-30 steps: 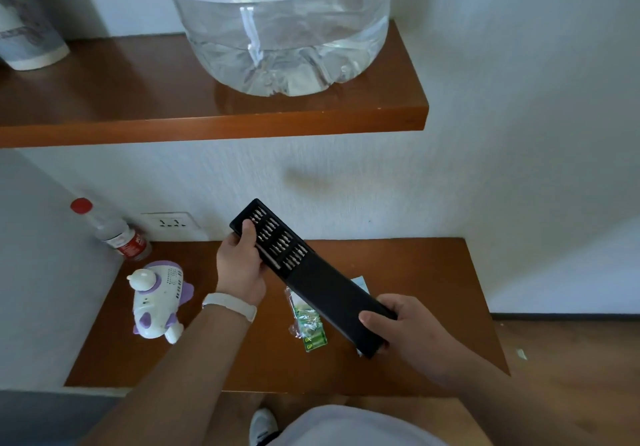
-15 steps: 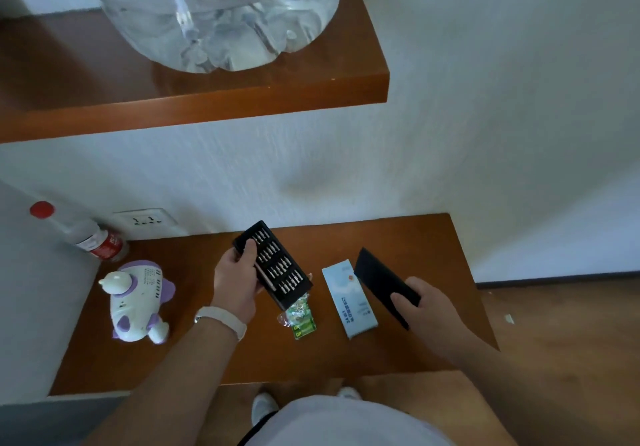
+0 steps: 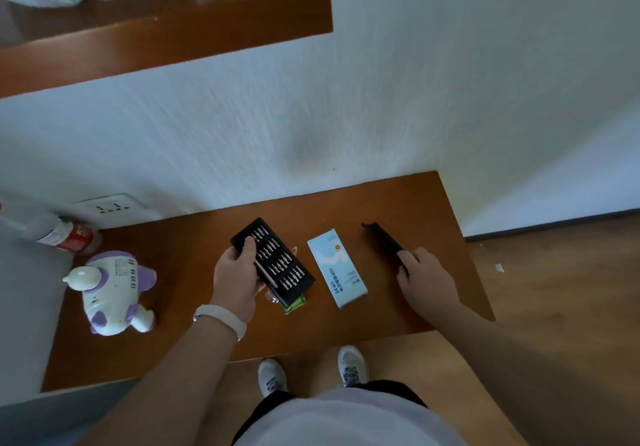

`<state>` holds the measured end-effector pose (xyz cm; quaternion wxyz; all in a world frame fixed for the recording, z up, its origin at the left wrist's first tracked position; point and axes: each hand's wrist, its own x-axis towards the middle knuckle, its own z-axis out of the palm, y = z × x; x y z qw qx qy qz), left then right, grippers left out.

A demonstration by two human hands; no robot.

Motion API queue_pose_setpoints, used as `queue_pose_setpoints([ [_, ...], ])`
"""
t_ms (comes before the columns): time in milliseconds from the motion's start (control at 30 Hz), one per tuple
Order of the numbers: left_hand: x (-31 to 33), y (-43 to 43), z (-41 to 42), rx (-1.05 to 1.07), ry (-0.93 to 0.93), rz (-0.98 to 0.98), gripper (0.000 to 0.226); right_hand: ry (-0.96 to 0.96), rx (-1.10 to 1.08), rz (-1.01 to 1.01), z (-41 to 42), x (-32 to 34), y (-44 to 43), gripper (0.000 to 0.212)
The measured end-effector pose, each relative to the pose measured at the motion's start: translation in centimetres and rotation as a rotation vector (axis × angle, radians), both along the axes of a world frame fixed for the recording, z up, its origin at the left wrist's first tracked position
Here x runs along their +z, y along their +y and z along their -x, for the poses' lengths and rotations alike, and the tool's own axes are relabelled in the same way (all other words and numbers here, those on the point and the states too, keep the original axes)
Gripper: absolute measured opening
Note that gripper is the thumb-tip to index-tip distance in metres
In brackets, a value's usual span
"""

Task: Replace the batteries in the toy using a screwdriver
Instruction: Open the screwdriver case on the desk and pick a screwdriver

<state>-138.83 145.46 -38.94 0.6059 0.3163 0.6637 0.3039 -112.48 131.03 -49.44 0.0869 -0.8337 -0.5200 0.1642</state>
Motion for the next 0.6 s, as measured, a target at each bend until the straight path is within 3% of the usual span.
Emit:
queue_pose_setpoints([
  [367,0.2,-1.2,1.2,0.006,-0.018,0.014,0.018,-0.035,0.078,0.077,1.5,-1.9,-0.4,0.039],
  [600,1.2,-1.6,1.2,-0.023,-0.067,0.004,0.022,0.038,0.030,0.069,3.0,1.3,0.6,0.035],
])
